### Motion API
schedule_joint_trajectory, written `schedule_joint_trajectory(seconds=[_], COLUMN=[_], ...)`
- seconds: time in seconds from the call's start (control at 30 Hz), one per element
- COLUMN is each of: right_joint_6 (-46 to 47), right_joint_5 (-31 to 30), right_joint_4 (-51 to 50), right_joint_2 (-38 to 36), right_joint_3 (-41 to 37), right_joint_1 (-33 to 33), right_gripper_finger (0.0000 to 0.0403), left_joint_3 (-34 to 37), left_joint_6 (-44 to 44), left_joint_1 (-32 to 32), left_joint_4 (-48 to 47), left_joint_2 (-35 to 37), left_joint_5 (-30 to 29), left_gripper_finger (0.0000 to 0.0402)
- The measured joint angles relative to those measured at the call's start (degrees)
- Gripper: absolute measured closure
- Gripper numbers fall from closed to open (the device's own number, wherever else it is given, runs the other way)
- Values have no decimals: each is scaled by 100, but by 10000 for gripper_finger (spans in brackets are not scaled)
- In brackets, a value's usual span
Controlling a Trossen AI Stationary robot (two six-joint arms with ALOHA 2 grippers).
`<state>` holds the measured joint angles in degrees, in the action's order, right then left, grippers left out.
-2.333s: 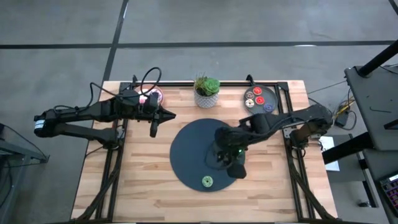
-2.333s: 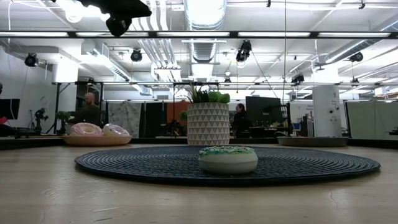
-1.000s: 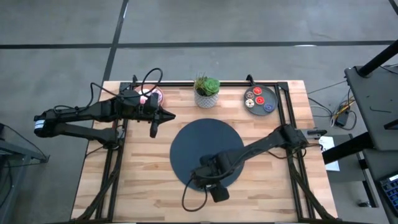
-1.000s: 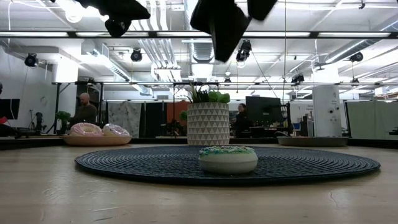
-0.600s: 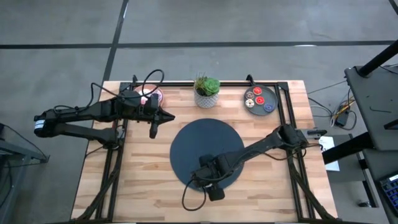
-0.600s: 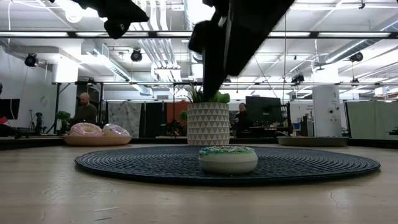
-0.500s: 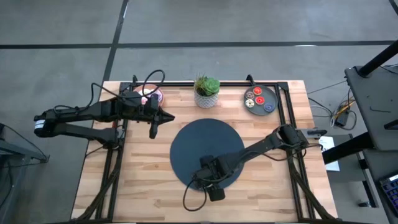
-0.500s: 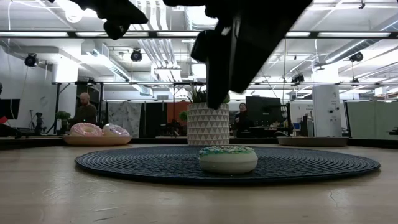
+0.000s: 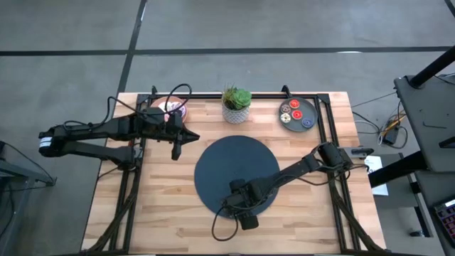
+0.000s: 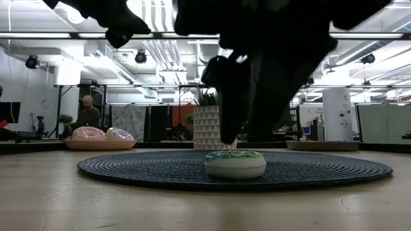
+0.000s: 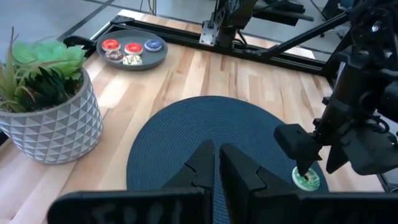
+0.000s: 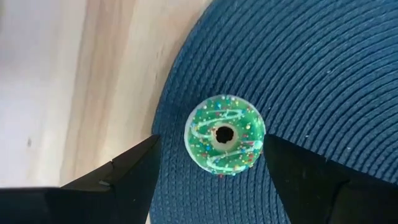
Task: Pick & Place donuts
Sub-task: Put the small green donut on the gray plate
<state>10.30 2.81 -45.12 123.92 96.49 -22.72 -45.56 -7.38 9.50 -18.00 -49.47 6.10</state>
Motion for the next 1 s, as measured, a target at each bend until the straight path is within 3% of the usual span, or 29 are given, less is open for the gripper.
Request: schedule_joint_trajectory(seconds=[1.0], right_joint_6=[-174], right_joint_5=[-299], right_joint_4=[646], right_joint_2=[0], right_joint_3=[-460], right_joint_1=[-52], right_gripper_finger=[138], left_joint_3=[7], left_joint_6=[-9], left_joint_1=[0], left_joint_4=[2], left_joint_2=[0], left_joint_5=[1], left_gripper_finger=[401])
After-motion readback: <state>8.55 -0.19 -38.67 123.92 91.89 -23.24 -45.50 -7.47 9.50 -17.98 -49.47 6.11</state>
